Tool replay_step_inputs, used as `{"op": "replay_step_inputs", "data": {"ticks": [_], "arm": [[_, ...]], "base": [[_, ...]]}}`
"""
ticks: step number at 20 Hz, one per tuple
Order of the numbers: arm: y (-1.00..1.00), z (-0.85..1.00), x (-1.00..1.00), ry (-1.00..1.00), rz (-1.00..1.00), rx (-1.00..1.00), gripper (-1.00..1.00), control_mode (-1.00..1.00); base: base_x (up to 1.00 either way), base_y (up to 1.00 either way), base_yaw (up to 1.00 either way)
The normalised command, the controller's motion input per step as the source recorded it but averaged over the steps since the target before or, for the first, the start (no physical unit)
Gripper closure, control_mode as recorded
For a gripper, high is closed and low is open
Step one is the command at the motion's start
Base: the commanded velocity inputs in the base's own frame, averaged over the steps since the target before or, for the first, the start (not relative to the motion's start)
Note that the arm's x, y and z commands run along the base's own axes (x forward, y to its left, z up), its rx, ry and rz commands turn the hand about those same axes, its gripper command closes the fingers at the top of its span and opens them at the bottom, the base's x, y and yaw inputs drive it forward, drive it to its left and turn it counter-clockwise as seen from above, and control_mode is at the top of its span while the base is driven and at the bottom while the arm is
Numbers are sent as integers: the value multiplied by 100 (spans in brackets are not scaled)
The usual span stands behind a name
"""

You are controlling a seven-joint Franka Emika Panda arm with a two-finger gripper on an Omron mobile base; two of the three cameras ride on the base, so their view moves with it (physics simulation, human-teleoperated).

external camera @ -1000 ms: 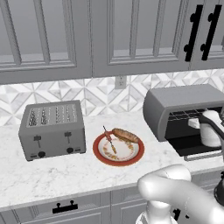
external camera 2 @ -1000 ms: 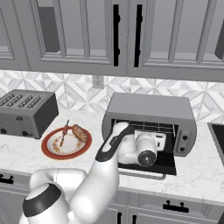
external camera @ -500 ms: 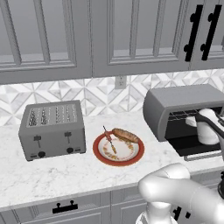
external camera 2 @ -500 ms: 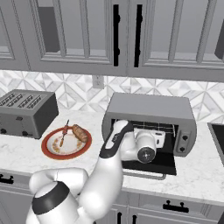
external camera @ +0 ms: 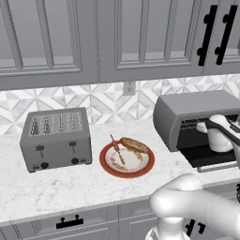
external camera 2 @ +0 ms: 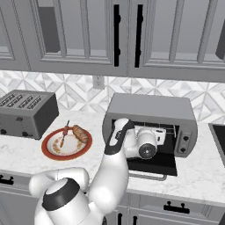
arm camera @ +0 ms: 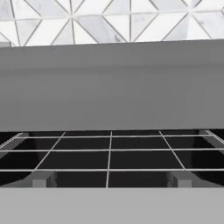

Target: Pick up the kebab skewer and baguette bread, and place them inside the toaster oven. Close the toaster oven door and start by setting the timer.

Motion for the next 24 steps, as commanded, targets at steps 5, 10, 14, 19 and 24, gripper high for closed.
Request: {"op": "replay_step_inputs", "data": {"ticks": [5, 10, 14, 19, 24], "arm": [[0, 0, 6, 4, 0, 0, -100, -100], [0, 0, 14, 4, 0, 0, -100, -100], [0, 0, 29, 1, 0, 0, -100, -100], [0, -13, 9, 11, 0, 0, -100, -100], [0, -25, 0, 18, 0, 0, -100, -100]], "base": [[0, 0, 0], [0, 0, 0], [0, 0, 0], [0, 0, 0], [0, 0, 0]]}}
